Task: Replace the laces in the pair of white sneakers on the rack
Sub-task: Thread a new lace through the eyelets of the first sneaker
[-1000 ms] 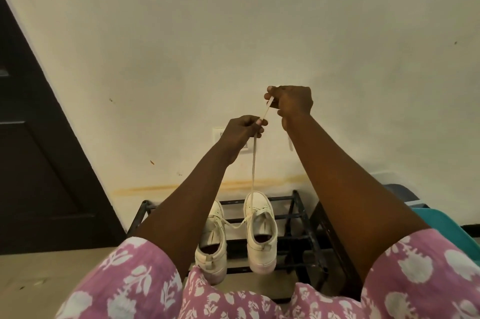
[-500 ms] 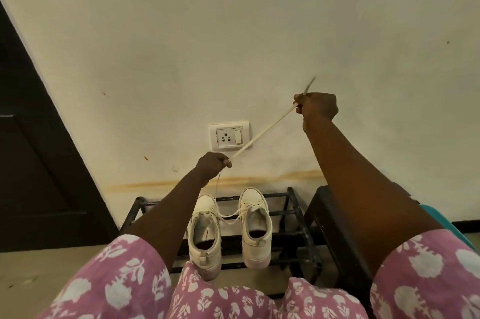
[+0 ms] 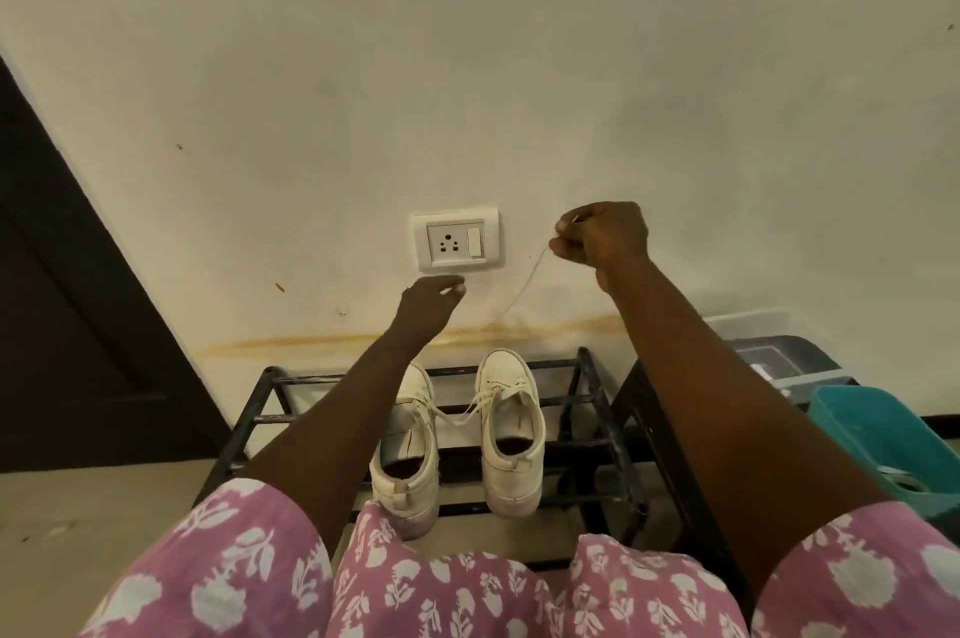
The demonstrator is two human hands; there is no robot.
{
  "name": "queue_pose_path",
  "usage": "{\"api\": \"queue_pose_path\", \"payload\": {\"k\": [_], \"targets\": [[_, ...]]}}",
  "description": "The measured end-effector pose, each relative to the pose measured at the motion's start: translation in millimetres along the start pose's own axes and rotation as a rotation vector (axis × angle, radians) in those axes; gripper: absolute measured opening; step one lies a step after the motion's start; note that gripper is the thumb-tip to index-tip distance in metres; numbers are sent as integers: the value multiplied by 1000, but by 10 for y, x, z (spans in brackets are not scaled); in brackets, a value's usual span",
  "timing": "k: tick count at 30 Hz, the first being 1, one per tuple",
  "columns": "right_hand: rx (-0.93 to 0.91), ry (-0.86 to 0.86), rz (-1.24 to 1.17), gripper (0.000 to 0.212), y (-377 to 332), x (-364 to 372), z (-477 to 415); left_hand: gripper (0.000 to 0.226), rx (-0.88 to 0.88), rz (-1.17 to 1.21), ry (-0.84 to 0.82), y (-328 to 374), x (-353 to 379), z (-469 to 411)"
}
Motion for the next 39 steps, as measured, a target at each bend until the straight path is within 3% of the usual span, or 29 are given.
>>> {"api": "queue_pose_path", "payload": {"k": [7,11,15,18,21,25,29,33,39], "targets": [[-66,-126,261,23,496,301,-39,31,118,433,-146,548,369,-45],[-53,-121,262,21,823,251,-60,28,-2,579,-165,305,589,13],[-35,-102,441,9,1276,182,-57,18,-20,299,-241,66,800,93],[-41,-150,792,26,1639,213,37,16,-28,39,-262,-94,916,130],[41,-243,817,37,1975,201,138,15,-75,-37,-261,-217,997,197],[-40,-169,912,24,2000,117,148,13,-93,-29,-271,-265,1109,303],[72,-121,680,12,2058,-54,100,15,-112,-61,-282,-269,1181,315],[296,-97,309,20,2211,-208,96,17,-95,-104,-318,-273,1253,322],[365,-118,218,17,2280,-198,69,17,-72,-88,-315,-271,1315,338]]}}
Point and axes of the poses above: each hand's wrist, its own z-axis away from the middle knuckle, its own x-axis out of the palm, y = z × x, the point moved 10 cm from there along -z, towards the middle knuckle, and after that the axes turned 4 degrees about x, right-handed, at the moved point
